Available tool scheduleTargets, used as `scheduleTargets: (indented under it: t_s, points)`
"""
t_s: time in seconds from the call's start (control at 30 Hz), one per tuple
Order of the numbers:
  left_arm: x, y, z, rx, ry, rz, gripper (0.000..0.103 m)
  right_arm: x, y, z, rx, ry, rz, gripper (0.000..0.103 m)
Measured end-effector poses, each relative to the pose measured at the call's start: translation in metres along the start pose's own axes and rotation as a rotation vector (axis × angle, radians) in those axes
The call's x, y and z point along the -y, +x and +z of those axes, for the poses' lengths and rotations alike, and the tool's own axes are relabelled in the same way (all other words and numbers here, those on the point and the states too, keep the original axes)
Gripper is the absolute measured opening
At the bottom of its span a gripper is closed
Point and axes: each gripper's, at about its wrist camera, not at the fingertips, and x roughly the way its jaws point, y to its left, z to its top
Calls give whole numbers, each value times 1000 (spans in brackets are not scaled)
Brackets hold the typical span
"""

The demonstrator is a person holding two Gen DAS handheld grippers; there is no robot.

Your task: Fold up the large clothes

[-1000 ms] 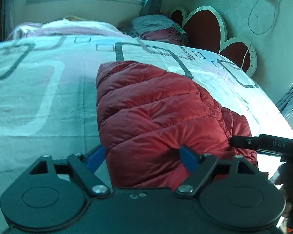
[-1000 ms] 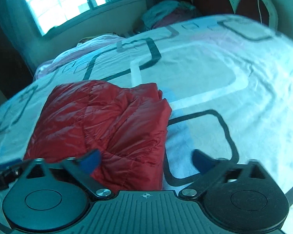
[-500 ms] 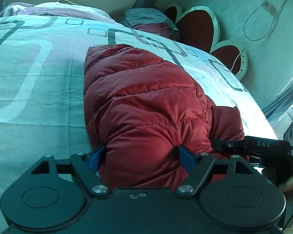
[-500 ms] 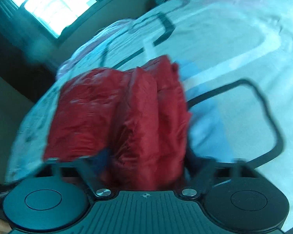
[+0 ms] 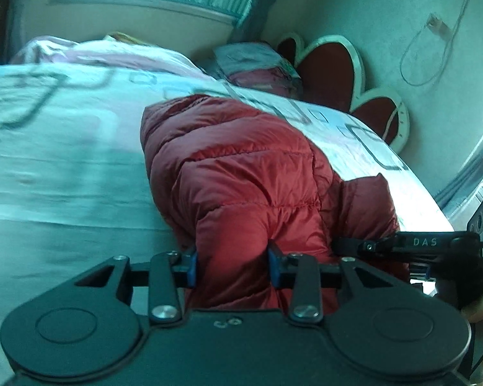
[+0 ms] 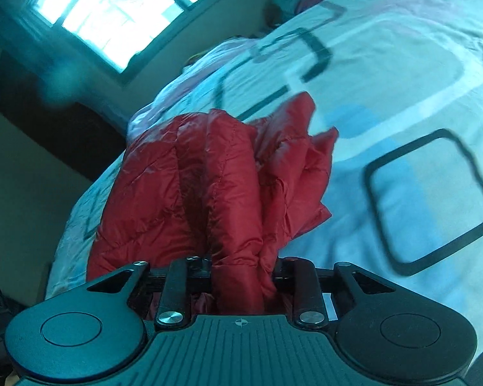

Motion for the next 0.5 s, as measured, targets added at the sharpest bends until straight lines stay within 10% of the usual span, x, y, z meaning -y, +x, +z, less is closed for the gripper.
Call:
scheduleTargets:
  t_s: [0.5]
  points:
    - [-175, -114, 36, 139, -90, 175, 37, -194, 133, -53, -81, -39, 159, 26]
